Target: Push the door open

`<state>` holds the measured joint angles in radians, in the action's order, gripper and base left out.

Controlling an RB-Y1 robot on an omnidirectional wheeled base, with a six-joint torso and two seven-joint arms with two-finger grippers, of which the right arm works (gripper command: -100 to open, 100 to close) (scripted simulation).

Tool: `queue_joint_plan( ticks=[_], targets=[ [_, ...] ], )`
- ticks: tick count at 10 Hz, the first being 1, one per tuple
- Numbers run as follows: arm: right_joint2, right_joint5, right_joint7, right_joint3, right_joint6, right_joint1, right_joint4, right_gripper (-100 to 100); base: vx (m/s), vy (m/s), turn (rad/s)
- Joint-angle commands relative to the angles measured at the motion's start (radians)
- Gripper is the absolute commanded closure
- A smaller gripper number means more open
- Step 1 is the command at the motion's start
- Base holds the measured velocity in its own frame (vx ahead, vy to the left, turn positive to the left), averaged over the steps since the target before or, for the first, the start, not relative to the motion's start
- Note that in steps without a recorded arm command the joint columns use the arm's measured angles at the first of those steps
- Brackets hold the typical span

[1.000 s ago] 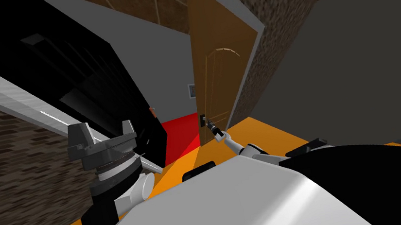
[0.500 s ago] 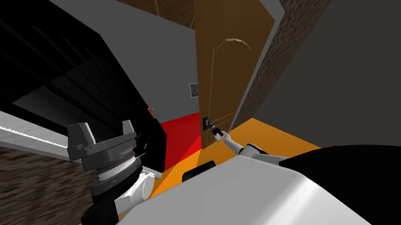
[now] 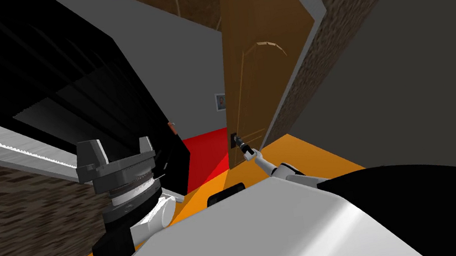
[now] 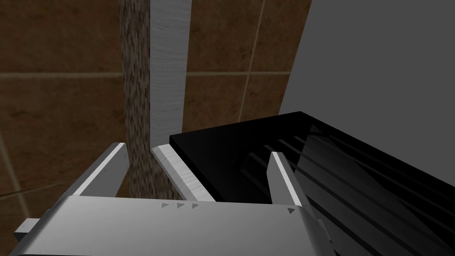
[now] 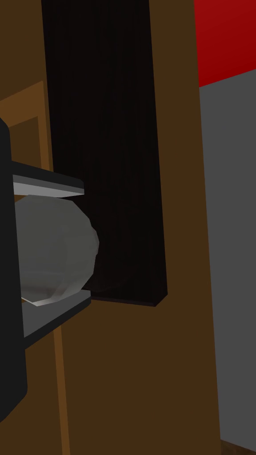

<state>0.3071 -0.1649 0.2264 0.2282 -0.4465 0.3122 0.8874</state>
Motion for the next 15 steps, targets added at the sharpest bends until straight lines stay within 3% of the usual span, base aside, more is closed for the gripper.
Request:
queue_joint_plan(
  ticks=[1,7,15],
  targets=[
    [-0.002,0.001,0.0,0.003,0.0,-0.006,-0.002,100,0.0,0.0,0.0],
    [-0.006,-0.007,-0.028,-0.055,0.0,0.007,-0.025,100,0.154,0.066,-0.039],
    [-0.016,-0.019,-0.08,-0.158,0.0,0.02,-0.07,100,0.181,0.103,-0.061]
  ],
)
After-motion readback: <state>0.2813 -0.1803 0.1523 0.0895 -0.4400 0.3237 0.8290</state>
